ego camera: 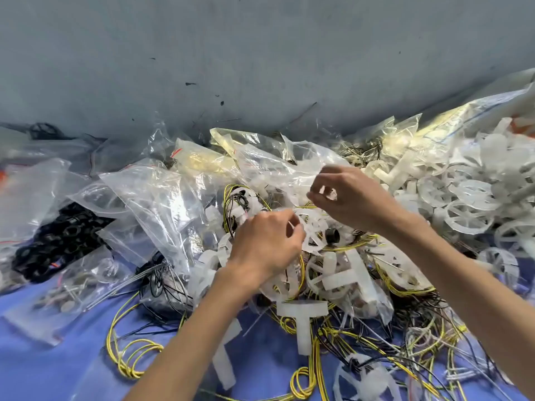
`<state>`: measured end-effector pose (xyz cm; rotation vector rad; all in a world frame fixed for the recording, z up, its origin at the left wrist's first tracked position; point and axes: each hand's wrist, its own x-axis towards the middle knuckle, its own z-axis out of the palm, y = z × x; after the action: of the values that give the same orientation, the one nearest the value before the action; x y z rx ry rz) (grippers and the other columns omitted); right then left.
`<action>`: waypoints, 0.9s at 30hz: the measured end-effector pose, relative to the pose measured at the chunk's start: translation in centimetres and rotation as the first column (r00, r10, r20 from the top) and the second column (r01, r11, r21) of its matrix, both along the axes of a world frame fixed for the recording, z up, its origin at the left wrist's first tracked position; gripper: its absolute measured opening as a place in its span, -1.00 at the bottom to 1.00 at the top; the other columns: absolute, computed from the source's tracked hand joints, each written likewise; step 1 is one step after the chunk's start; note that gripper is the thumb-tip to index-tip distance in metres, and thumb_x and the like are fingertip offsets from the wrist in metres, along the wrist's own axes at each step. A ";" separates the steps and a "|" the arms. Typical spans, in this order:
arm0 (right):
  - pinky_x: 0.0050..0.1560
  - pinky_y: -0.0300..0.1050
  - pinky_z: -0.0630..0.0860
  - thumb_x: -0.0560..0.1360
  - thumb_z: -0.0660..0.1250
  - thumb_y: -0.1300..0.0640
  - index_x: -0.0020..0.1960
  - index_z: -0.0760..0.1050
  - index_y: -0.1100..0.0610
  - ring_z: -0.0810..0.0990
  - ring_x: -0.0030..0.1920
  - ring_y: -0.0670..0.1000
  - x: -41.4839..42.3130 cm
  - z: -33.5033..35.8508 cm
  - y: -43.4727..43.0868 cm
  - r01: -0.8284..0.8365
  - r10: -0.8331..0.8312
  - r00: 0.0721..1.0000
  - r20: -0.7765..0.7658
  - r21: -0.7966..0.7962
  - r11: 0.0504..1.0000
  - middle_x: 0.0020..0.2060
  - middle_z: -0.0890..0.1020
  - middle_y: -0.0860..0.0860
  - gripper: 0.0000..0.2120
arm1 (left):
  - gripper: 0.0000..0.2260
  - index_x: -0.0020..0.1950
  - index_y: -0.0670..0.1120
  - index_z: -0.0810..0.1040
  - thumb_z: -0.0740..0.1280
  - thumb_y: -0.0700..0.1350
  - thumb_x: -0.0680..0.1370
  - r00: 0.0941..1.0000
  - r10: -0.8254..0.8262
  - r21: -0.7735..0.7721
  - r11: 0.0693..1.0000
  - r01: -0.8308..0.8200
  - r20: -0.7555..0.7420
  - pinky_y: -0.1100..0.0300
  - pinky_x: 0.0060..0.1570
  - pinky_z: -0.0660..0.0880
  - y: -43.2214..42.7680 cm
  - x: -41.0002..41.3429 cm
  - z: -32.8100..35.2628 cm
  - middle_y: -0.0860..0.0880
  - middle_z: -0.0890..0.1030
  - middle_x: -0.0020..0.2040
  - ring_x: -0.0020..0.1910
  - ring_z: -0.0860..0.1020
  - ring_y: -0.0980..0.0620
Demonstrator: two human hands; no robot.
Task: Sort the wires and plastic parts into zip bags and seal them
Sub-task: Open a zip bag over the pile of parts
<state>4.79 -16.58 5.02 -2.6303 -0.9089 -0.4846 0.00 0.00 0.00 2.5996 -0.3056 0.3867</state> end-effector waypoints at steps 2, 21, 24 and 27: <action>0.14 0.02 0.45 0.52 0.30 0.00 0.02 0.56 0.11 0.44 0.15 0.05 2.2 -0.5 0.2 0.154 -0.154 0.987 0.034 0.014 0.988 0.17 0.46 0.06 -0.80 | -0.79 -0.04 0.04 0.56 0.18 0.09 0.56 0.998 0.060 0.038 0.998 -0.059 -0.007 0.25 -0.37 0.32 -0.2 1.2 0.1 0.08 0.60 -0.23 -0.25 0.54 0.03; -0.34 -0.17 0.36 0.53 0.28 -0.10 -0.35 0.45 0.24 0.40 -0.40 0.01 8.8 1.6 -3.4 0.509 -0.540 0.809 -0.230 -0.184 0.841 -0.40 0.53 0.10 -0.54 | -0.74 0.12 0.11 0.52 0.15 0.18 0.59 0.974 -0.014 -0.009 1.000 0.012 -0.225 0.18 -0.15 0.43 1.1 2.5 0.8 0.09 0.63 -0.01 -0.07 0.57 0.08; -0.20 -0.15 0.48 0.51 0.26 -0.17 -0.08 0.63 0.23 0.57 -0.21 0.04 5.5 3.6 -2.5 0.369 -0.365 0.924 -0.111 0.012 0.929 -0.09 0.67 0.10 -0.55 | -0.77 0.07 0.08 0.48 0.12 0.16 0.60 0.957 -0.110 -0.249 0.968 0.041 -0.268 0.32 -0.24 0.46 1.7 2.3 1.8 0.10 0.60 0.03 -0.17 0.60 0.14; -0.18 -0.40 0.37 0.43 0.18 -0.31 0.11 0.62 0.07 0.52 -0.13 -0.27 0.7 4.0 -0.9 0.103 -0.085 0.989 -0.121 0.155 0.983 0.10 0.54 -0.19 -0.46 | -0.55 0.12 -0.03 0.50 -0.01 0.25 0.59 0.943 -0.197 -0.689 0.724 -0.046 -0.269 0.33 -0.26 0.53 2.6 1.6 3.5 -0.01 0.62 0.03 -0.22 0.65 0.09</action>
<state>5.48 -17.48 8.99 -2.5328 -0.6836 -0.4079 1.56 2.61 3.50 1.8505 -0.1138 0.0107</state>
